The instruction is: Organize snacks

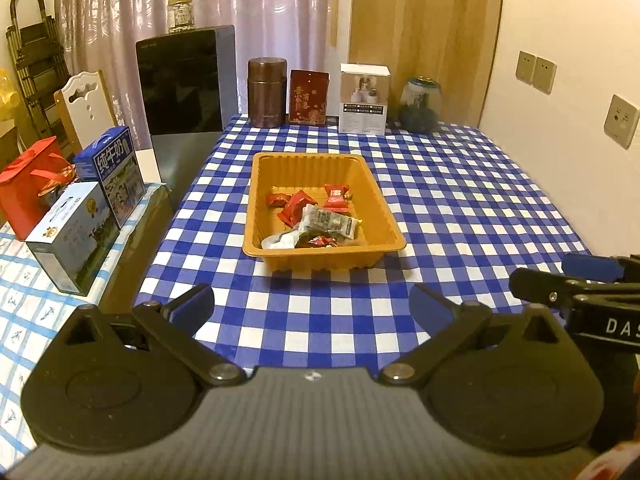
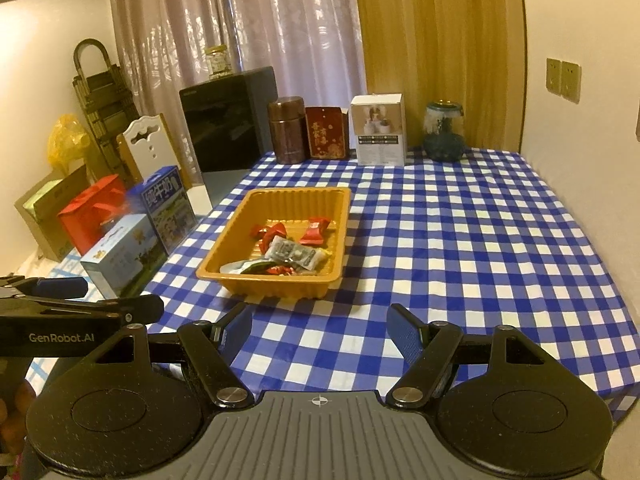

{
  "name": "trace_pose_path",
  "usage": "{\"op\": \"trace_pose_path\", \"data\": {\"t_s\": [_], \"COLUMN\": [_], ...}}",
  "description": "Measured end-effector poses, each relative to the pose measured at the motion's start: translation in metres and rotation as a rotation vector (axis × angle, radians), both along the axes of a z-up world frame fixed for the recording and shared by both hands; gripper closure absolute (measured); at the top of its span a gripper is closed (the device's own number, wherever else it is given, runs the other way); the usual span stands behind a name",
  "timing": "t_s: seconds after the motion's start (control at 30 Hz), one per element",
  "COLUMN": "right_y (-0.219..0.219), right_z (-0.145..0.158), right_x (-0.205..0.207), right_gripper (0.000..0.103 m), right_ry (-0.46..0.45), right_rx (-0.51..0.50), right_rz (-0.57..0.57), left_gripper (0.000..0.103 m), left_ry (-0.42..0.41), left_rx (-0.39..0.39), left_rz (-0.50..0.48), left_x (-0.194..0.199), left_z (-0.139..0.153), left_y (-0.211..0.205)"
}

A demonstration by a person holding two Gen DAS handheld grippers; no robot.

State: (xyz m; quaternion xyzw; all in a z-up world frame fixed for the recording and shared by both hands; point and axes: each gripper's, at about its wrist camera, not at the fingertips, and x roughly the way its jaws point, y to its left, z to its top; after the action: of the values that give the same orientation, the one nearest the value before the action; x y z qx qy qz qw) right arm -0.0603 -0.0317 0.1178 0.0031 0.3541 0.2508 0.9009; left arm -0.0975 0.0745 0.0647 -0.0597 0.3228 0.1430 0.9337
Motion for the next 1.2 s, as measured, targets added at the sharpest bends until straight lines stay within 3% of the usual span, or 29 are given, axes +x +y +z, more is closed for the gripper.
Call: {"op": "trace_pose_path", "data": {"t_s": [1.2], "right_y": [-0.0033], "right_z": [-0.0045], "right_x": [0.0031], "right_gripper": [0.029], "right_ry": [0.014], "right_rx": [-0.005], "right_rz": [-0.014], "left_gripper": [0.000], "left_ry": [-0.011], "left_rx": [0.001], "left_rz": [-0.002], "left_x": [0.0014], "left_z": [0.0009], "left_y": [-0.0039]}}
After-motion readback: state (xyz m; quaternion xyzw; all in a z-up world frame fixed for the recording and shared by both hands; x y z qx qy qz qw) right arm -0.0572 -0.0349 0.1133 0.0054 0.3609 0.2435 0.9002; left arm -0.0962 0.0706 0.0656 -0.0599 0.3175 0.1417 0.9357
